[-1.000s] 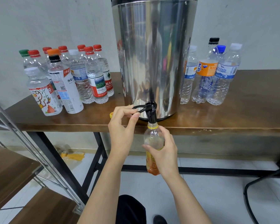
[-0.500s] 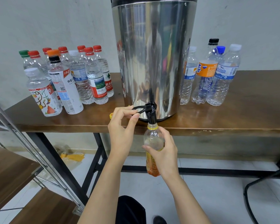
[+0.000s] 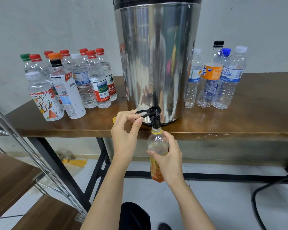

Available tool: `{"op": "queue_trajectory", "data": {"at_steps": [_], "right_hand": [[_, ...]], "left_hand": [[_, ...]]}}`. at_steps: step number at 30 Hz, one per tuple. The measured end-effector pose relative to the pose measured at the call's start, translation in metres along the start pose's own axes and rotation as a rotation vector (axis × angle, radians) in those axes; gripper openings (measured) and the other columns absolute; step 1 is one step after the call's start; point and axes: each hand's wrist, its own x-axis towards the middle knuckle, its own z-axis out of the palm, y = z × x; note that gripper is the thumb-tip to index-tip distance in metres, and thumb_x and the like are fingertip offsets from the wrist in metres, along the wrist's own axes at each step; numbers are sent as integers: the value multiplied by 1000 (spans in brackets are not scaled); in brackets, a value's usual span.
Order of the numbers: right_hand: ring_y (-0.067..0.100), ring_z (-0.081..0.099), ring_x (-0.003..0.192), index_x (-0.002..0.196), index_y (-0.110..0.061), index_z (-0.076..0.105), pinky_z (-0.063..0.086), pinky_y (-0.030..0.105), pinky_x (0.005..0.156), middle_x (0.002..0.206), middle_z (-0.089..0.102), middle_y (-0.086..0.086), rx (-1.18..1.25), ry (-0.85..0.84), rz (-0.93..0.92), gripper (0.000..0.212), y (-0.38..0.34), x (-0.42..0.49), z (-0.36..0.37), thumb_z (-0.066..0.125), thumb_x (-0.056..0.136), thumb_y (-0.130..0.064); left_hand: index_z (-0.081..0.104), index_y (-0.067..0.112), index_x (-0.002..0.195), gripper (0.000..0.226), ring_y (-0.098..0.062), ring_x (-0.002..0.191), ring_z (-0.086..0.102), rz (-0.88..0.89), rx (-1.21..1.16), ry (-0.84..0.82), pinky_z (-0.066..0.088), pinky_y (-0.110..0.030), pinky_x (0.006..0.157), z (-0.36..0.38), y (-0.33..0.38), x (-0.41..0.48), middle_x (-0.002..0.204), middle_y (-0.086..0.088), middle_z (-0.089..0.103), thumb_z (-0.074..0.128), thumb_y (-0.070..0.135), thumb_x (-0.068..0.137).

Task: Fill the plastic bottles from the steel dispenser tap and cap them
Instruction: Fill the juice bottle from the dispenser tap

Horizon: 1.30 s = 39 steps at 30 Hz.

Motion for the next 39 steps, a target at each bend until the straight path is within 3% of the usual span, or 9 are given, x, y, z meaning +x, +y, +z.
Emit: {"op": "queue_trajectory", "data": {"at_steps": [9, 16, 22, 32, 39], "right_hand": [[2, 46, 121, 134, -37, 48, 39, 24, 101, 131, 52, -16, 2, 3, -3, 74, 2, 1, 1, 87, 73, -19], [-3, 44, 116, 125, -47, 44, 33, 5, 87, 127, 51, -19, -4, 3, -17, 73, 1, 1, 1, 87, 73, -20], [-1, 45, 117, 125, -46, 45, 34, 9, 88, 127, 52, -17, 8, -6, -19, 72, 2, 2, 1, 87, 72, -19], [-3, 45, 116, 126, -45, 46, 34, 3, 86, 127, 53, -17, 2, 10, -30, 73, 4, 2, 2, 87, 71, -19], [-3, 44, 116, 124, -48, 44, 33, 5, 87, 126, 51, -19, -2, 6, -34, 73, 3, 2, 1, 87, 72, -20]], "left_hand": [[64, 25, 86, 20, 6, 99, 60, -15, 2, -4, 41, -7, 84, 0, 1, 0, 103, 6, 65, 69, 6, 89], [63, 30, 85, 25, 6, 100, 59, -14, -1, -2, 41, -6, 81, 0, 2, 0, 103, 7, 64, 68, 6, 90], [64, 30, 86, 25, 7, 103, 58, -8, -2, -1, 41, -8, 79, 0, 2, 0, 103, 13, 64, 69, 6, 90], [63, 31, 85, 26, 9, 98, 59, -14, -3, 1, 43, -9, 73, 0, 3, 0, 104, 12, 64, 69, 6, 89], [64, 29, 87, 24, 8, 100, 59, -11, -1, -3, 43, -10, 84, 0, 1, 0, 103, 11, 64, 69, 5, 90]]}}
